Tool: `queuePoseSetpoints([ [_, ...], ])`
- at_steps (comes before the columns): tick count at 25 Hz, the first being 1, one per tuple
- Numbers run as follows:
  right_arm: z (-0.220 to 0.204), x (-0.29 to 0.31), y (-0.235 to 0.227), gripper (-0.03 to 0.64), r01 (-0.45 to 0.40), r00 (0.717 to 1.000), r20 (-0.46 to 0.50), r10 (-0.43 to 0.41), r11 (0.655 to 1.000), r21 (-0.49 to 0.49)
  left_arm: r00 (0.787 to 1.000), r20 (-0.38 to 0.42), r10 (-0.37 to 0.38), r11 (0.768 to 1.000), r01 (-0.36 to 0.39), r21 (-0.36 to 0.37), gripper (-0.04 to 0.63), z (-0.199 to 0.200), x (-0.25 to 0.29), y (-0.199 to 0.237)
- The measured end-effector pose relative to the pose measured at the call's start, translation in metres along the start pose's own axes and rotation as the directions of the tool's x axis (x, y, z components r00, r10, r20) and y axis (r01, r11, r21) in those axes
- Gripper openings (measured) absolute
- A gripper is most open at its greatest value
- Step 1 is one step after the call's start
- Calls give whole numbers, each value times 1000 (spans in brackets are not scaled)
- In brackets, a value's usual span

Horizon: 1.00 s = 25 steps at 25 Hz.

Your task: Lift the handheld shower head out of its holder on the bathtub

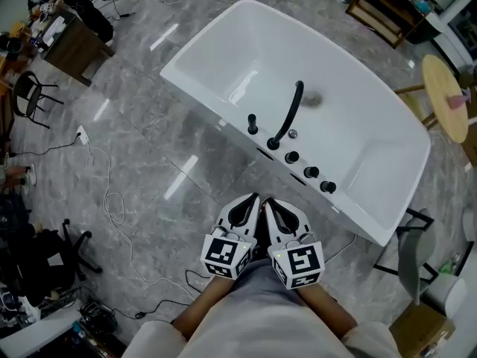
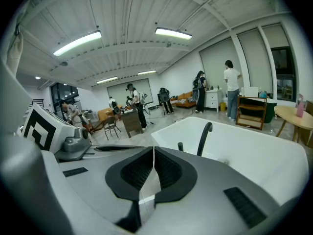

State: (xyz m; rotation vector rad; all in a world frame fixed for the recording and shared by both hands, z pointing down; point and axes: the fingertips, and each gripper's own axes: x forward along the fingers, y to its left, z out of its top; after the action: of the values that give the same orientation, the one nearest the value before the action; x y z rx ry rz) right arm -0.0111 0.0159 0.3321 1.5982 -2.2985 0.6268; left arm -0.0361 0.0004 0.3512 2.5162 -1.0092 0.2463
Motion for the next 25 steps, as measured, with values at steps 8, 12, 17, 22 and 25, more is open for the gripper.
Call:
queuePoseSetpoints([
  [8, 32, 18, -45, 21, -7, 998, 57, 6, 1000, 7, 1000, 16, 0, 1000, -1, 27, 6, 28, 48, 4],
  [12, 51, 21, -59, 20, -12, 996, 93, 12, 1000, -3, 999, 39, 12, 999, -14, 46, 6, 44, 61, 2],
  [17, 69, 22, -66, 21, -16, 991, 131, 17, 1000, -12, 996, 74, 43, 997, -48, 68, 6, 63, 66, 7],
  [22, 74, 25, -74, 21, -5, 990, 139, 6, 1000, -8, 995, 85, 49, 996, -55, 64, 6, 69, 71, 12],
  [25, 76, 32, -76, 21, 0, 991, 130, 0, 1000, -4, 993, 115, 34, 998, -40, 50, 6, 76, 71, 17],
])
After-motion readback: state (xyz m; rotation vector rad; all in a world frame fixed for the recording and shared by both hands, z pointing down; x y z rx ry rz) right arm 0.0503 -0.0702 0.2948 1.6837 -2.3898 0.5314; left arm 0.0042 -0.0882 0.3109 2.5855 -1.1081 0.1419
